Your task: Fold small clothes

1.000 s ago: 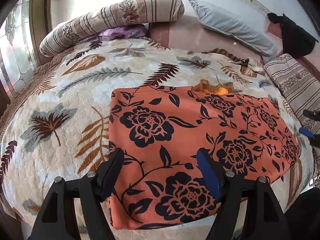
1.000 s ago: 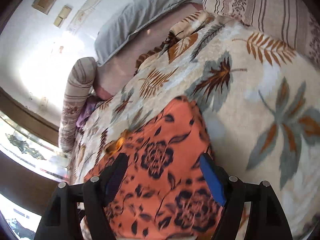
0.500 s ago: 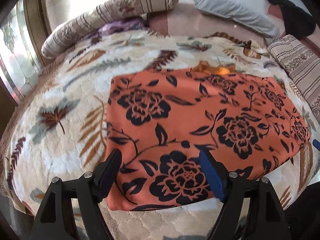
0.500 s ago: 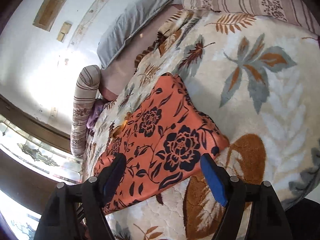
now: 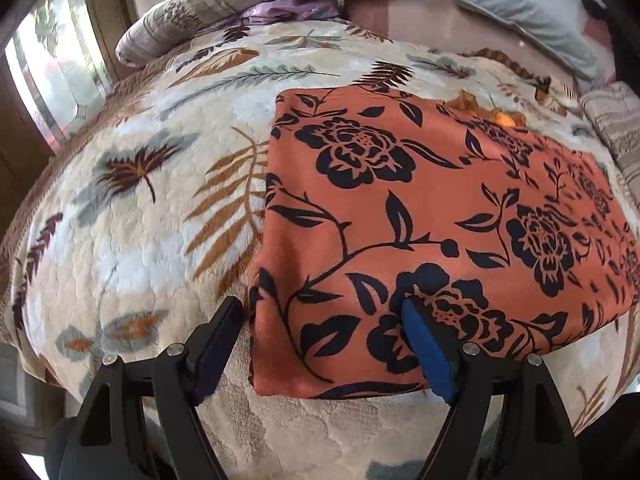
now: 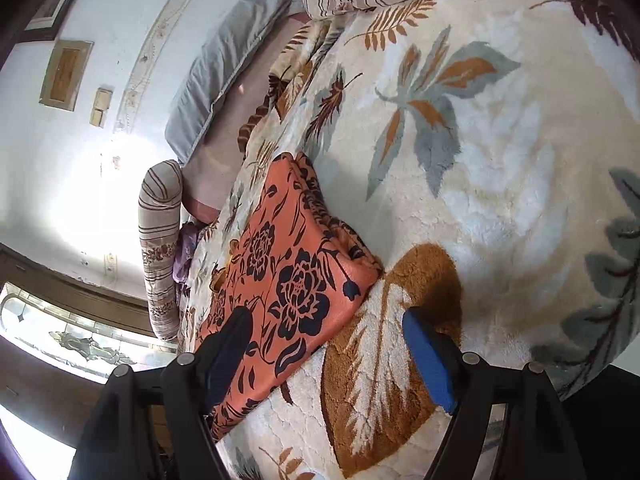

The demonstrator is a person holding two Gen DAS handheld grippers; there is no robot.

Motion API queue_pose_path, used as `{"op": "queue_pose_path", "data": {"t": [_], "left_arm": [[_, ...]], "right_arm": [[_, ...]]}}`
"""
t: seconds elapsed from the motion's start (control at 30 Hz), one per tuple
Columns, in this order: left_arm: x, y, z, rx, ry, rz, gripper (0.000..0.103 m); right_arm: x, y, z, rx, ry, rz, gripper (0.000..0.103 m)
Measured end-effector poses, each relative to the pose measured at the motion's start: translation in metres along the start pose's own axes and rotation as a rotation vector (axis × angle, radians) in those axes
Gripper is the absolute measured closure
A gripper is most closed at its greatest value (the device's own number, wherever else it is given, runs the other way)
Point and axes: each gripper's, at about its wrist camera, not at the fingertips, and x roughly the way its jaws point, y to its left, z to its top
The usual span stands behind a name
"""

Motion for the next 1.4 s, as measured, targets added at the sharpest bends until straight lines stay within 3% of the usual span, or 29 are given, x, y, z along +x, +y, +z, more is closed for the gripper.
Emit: {"op": "queue_pose_path", "data": {"t": [0.2, 0.27, 0.37, 0.7, 1.27, 1.4], "left_arm": [[-0.035, -0.002, 0.0, 0.019, -0.143, 0.019, 0.02], [-0.026, -0.004, 0.003, 0.038, -0.119, 0.032, 0.02], [-0.004, -0.002, -0.001, 0.038, -0.019, 0.056, 0.02], [-0.052, -0.016, 0.007, 0.075, -0.212, 0.014, 0.02], [-0.065, -0.038, 0.02, 0.061, -0.262, -0.053, 0.02], [-0.049, -0.048, 0.021, 0.079, -0.239, -0.057, 0.02]], "right_arm": [[-0.005, 0.0, -0.005, -0.026, -0.002, 0.005, 0.023], [-0.007, 0.0, -0.005, -0.022, -0.01, 0.006, 0.023], [-0.008, -0.002, -0.007, -0.019, -0.011, 0.008, 0.023], [-0.004, 0.004, -0.011, -0.036, -0.004, 0.0, 0.023], [-0.004, 0.005, -0.01, -0.042, -0.01, 0.024, 0.023], [-0.003, 0.004, -0.009, -0.04, -0.009, 0.017, 0.023]]}}
